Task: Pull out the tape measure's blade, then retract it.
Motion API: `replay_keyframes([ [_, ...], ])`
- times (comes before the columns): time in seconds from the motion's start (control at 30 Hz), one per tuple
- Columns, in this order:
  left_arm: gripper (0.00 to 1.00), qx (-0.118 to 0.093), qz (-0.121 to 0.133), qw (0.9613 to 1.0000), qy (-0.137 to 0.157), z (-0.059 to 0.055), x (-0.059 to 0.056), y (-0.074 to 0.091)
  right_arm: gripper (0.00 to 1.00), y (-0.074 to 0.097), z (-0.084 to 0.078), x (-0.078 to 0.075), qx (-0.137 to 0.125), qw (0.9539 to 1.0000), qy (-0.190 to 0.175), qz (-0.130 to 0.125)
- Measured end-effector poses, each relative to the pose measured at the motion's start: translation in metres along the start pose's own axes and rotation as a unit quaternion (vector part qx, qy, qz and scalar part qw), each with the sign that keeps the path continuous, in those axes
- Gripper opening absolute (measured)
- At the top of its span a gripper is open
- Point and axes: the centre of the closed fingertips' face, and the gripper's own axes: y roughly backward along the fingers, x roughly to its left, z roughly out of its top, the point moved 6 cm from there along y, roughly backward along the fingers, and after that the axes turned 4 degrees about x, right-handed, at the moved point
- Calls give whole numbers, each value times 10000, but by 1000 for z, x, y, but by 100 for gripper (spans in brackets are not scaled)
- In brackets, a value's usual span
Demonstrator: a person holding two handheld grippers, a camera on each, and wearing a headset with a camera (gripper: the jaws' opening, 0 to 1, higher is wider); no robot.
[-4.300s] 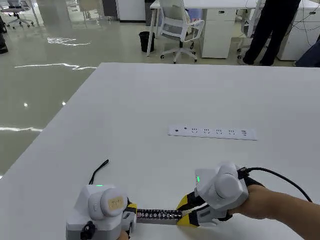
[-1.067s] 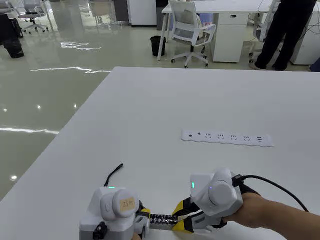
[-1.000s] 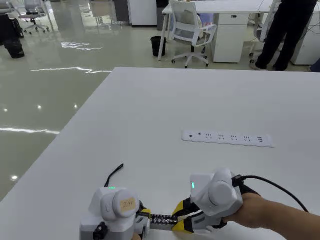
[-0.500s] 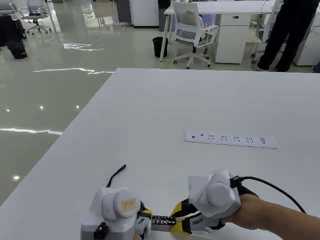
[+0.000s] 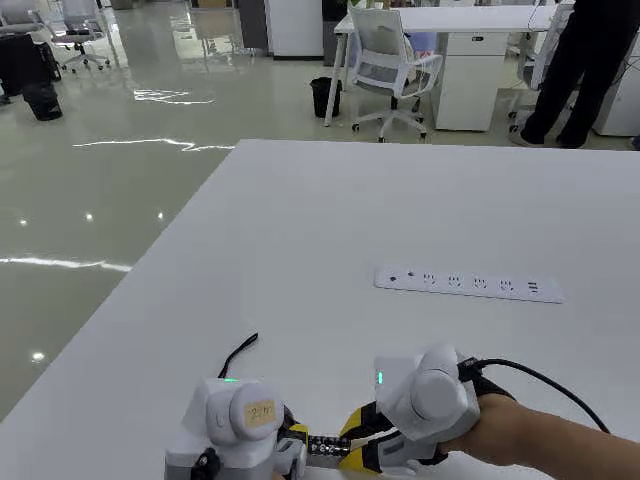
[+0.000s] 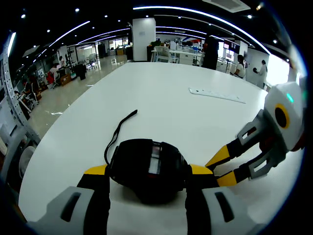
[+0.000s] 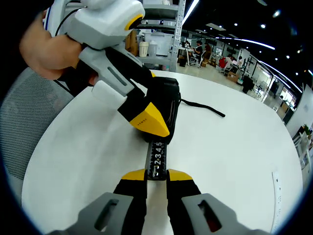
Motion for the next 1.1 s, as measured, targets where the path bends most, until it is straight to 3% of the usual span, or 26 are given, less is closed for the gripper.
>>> replay_keyframes([
  [1.1, 58, 19, -17, 10000, 86, -1, 4, 0, 14, -13, 14, -1, -1, 10000, 61, 12],
])
